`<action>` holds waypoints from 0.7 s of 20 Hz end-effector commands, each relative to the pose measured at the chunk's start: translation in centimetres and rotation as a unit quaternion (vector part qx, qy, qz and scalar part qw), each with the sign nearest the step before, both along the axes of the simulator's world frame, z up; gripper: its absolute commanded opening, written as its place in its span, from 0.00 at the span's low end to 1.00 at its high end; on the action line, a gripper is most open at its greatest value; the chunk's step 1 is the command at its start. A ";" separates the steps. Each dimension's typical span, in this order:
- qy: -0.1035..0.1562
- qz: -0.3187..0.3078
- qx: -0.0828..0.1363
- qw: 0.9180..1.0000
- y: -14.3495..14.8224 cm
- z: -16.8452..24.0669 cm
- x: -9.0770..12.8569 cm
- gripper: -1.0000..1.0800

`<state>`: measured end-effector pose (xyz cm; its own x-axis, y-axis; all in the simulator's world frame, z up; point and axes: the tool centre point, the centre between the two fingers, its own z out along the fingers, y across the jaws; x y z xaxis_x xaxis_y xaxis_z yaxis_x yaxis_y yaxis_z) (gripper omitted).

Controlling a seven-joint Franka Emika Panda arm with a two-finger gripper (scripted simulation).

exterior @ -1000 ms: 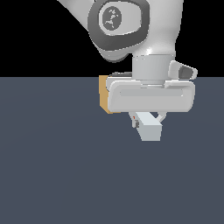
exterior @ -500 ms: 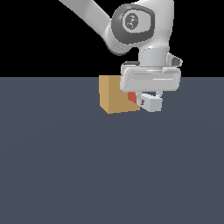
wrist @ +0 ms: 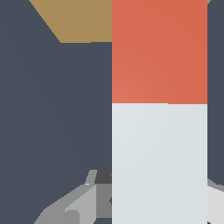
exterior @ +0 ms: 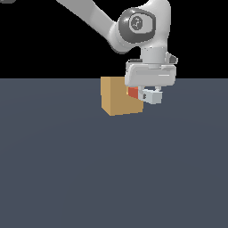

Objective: Insert the peg into the horizontal hole in a box.

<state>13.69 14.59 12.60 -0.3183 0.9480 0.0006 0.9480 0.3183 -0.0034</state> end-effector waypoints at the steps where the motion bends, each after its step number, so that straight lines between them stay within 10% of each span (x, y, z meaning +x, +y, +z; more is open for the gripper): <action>1: -0.002 0.006 0.000 1.000 0.6 0.4 0.2 0.00; 14: -0.003 0.011 0.000 1.000 1.0 0.8 0.4 0.00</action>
<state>13.92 15.60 13.01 -0.3383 0.9410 0.0000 0.9410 0.3383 -0.0027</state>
